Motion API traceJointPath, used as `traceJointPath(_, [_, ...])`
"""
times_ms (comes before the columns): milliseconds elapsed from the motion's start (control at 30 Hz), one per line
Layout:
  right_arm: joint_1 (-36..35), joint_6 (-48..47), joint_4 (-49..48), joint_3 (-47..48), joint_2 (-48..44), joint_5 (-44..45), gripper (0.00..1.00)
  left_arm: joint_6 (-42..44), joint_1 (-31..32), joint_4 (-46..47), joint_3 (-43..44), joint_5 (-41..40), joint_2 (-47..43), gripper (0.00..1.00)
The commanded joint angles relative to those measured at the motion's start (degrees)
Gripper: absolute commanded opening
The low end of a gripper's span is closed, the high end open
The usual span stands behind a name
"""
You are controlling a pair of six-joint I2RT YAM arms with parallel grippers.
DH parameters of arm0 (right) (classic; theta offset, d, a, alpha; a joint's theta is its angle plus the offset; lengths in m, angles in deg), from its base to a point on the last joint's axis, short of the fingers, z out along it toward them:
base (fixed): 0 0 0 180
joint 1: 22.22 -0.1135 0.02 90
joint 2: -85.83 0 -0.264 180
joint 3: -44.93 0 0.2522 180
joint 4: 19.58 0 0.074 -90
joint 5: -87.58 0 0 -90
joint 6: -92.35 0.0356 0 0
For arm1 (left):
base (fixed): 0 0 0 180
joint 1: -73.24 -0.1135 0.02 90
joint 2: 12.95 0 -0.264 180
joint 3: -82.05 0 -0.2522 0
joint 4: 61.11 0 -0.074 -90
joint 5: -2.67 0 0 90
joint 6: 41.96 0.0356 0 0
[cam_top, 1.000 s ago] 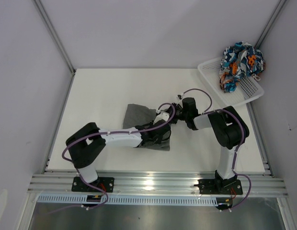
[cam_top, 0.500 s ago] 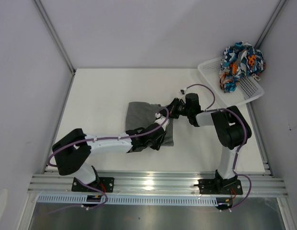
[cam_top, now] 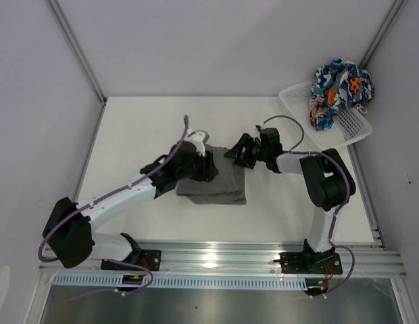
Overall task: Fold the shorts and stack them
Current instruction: Fold the shorts, then neatly place the folded shorts to the corner
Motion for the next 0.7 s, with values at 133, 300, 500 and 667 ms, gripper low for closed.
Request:
traceJointPath(133, [-5.74,-3.48,18.01,-2.00,-18.25,19.47,0.99,-3.28,-14.69,-3.78,5.37,1.51,-0.84,0.58])
traceJointPath(300, [-17.17,9.33,30.83,-6.22,-31.61,40.62,0.99,-2.85,-20.94,-1.14,7.39,2.12,4.08,0.59])
traceJointPath(500, [-34.66,37.63,35.85,-10.28,-35.76,52.52,1.00,-1.88,-25.16,-1.32,11.79,3.52,7.51,0.59])
traceJointPath(667, [-44.07,57.84,39.32,-10.09,-34.53,63.34,0.99,-2.49,-27.80,-2.63,11.97,3.18,5.49,0.60])
